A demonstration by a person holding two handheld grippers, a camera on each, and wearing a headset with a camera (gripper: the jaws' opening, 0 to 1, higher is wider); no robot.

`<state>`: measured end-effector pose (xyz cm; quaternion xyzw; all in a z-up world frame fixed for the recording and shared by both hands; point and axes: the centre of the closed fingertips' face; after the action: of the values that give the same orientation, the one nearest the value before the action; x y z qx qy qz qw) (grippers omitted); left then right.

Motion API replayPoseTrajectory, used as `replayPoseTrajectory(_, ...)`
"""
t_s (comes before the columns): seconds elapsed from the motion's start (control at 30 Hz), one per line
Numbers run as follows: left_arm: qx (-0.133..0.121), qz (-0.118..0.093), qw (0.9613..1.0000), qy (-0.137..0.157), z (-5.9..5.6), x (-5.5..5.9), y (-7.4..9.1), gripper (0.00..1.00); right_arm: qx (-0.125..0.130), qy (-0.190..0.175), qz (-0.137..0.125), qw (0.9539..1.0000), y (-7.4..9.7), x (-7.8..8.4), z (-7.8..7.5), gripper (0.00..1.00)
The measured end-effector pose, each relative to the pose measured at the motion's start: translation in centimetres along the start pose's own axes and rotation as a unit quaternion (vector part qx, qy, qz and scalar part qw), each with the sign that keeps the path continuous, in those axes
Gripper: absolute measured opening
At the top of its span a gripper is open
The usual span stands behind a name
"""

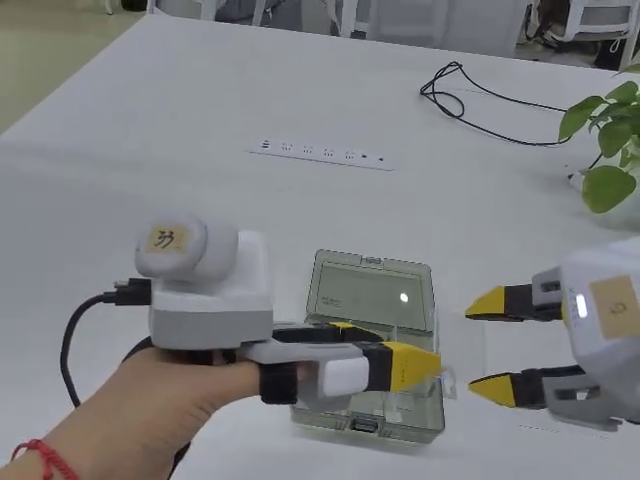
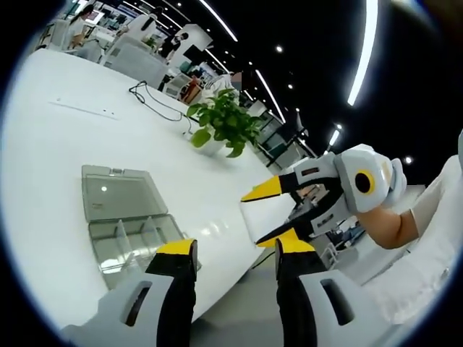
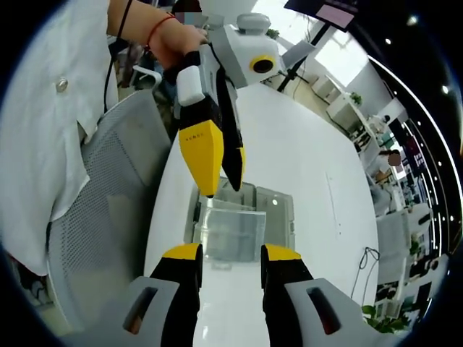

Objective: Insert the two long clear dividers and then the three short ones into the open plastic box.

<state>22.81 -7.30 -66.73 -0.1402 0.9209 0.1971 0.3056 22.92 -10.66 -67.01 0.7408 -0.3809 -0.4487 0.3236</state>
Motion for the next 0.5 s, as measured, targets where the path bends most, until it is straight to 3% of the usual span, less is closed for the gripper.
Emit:
replayPoseTrajectory(0.2, 0.024, 0.0, 0.9994, 0.024, -1.1, 0.1, -0.8, 0.31, 0.0, 0.002, -0.004, 1.0, 0.1, -0.9, 0.3, 0.33)
replayPoseTrajectory(0.5, 0.04, 0.005, 0.9985, 0.038, -1.6, 0.3, -1.6, 0.16, -0.001, 0.003, -0.009, 1.0, 0.3, -1.9, 0.6, 0.33)
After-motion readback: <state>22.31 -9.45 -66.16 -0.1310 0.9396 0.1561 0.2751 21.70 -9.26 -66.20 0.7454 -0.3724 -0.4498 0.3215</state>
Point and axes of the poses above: the centre of the closed fingertips' face, and the gripper's own axes: y roughly backward along the fingers, z roughly to its left, x roughly out of its underside, and after that the axes turned 3 degrees about y, right-handed
